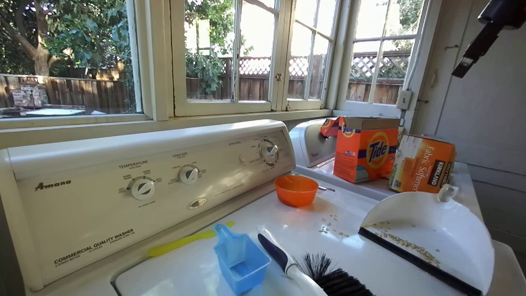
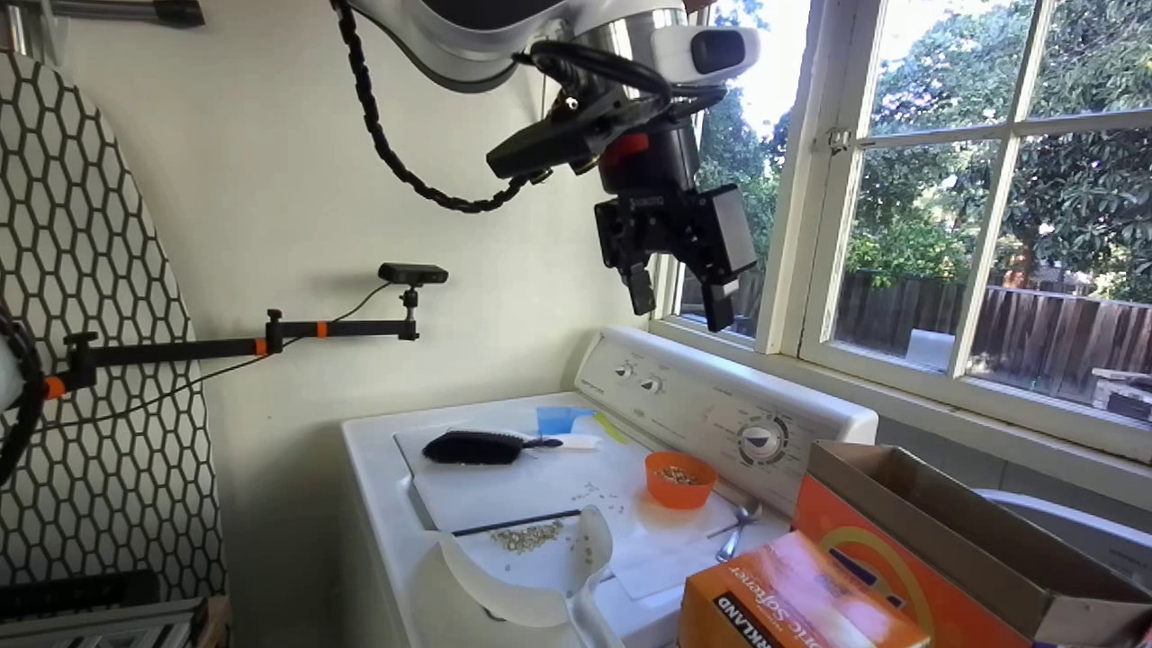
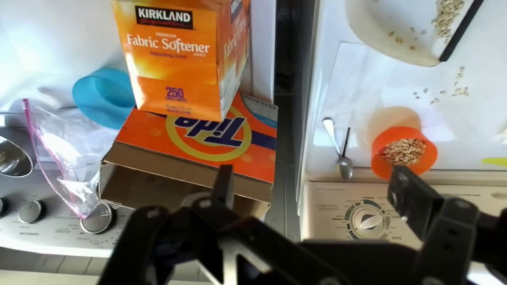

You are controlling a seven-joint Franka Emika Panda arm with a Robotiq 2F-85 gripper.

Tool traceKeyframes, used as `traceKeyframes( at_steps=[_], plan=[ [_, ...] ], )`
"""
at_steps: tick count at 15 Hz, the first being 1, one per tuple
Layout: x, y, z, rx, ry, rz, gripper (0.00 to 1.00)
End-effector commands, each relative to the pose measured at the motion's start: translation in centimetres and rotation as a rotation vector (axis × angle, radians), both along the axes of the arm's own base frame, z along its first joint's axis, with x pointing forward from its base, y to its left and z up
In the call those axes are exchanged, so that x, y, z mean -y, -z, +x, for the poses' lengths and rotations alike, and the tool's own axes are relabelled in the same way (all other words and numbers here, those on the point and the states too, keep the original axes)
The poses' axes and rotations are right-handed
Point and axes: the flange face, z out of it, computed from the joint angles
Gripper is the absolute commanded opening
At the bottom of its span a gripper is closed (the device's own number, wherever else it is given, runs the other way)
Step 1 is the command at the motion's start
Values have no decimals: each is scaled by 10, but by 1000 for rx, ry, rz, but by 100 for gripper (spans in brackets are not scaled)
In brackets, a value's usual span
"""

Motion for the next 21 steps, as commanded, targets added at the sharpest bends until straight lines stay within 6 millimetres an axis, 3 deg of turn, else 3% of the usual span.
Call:
traceKeyframes(
  at_steps=[1, 3, 11, 15, 21],
  plan=[
    [0, -1, 0, -1, 0, 0, 100],
    [0, 3, 5, 5, 19, 23, 100],
    [-13, 29, 58, 41, 69, 151, 100],
    [-46, 50, 78, 38, 29, 197, 100],
    [-103, 101, 101, 15, -50, 251, 100]
  ],
)
